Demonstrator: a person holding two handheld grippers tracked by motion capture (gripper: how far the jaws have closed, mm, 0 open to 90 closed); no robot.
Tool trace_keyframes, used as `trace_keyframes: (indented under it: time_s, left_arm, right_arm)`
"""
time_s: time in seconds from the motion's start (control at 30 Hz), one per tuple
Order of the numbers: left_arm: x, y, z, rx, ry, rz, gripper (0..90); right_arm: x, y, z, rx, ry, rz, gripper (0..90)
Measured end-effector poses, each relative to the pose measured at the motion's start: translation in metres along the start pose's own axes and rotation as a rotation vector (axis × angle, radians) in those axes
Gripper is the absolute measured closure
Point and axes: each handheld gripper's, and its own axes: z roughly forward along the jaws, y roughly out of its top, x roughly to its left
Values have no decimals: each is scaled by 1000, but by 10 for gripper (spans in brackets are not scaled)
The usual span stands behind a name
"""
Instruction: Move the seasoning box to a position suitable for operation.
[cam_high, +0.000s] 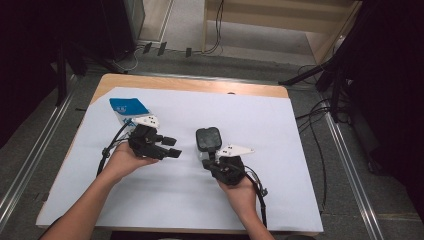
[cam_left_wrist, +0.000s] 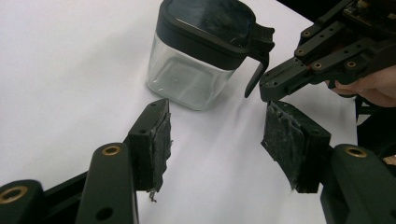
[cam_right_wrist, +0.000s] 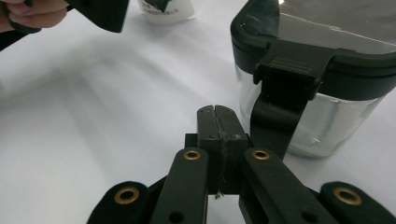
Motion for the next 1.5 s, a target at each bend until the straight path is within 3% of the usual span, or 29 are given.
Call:
trace_keyframes:
  time_s: [0.27,0.8,0.97,1.5]
  left_arm:
    - [2,-3,-2,-6,12,-5,396]
    - [5,-1,5,-3,16,-5,400]
    - [5,0,10,18,18,5,402]
    - [5,0,12,21,14,7,408]
  right_arm:
    - [-2,0,3,4,-3,-6,900]
    - [-8,-4,-6,15,-28,29,900]
    - [-14,-7,-15,17,-46,52,900]
    - [-36,-7,-30,6,-95,102,900]
